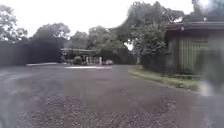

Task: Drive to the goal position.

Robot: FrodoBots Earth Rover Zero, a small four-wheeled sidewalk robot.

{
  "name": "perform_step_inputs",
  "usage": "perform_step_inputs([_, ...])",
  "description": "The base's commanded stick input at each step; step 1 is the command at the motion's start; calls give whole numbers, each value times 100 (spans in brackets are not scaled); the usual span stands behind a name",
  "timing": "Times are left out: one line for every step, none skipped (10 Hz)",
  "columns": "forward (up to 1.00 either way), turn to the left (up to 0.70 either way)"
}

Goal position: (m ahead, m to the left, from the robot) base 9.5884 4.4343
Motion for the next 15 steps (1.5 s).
perform_step_inputs([50,0])
perform_step_inputs([50,0])
perform_step_inputs([50,0])
perform_step_inputs([50,0])
perform_step_inputs([50,0])
perform_step_inputs([50,0])
perform_step_inputs([50,0])
perform_step_inputs([50,0])
perform_step_inputs([50,0])
perform_step_inputs([50,0])
perform_step_inputs([50,0])
perform_step_inputs([50,0])
perform_step_inputs([50,0])
perform_step_inputs([50,0])
perform_step_inputs([50,0])
